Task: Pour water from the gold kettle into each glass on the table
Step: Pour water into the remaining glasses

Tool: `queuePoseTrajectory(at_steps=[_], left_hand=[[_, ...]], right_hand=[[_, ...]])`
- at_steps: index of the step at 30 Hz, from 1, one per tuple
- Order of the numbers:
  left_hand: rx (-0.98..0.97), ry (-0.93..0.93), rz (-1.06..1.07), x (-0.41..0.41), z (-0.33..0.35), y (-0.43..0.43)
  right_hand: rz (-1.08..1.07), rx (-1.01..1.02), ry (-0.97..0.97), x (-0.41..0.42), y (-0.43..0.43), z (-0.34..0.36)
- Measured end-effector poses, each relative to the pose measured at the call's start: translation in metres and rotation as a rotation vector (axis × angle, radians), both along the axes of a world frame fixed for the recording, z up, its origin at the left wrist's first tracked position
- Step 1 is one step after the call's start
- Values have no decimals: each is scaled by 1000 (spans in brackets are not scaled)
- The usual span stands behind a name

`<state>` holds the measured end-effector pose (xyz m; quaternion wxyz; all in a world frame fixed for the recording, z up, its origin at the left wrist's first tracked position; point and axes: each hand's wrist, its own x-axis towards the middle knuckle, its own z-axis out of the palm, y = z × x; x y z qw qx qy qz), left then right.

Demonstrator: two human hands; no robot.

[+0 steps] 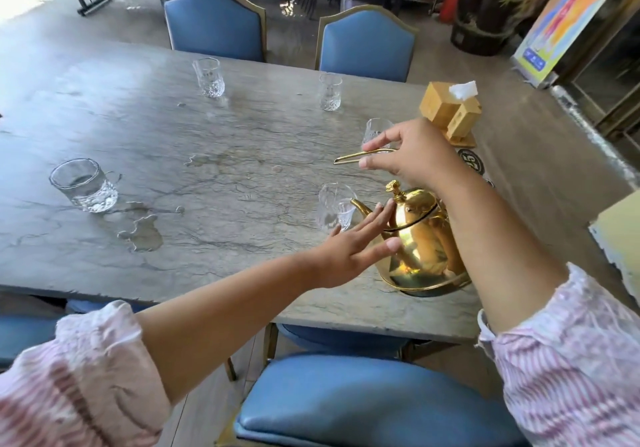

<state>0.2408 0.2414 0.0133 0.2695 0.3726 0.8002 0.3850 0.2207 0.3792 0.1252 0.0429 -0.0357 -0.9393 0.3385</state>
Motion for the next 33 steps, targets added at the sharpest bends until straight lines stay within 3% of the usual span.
queuePoseTrajectory(at_steps=[14,33], left_hand=[[197,-88,29,2,3,6],[265,-69,8,3,20,13]], right_hand=[[-14,49,-23,-3,-4,18],[36,133,-12,5,-4,51]])
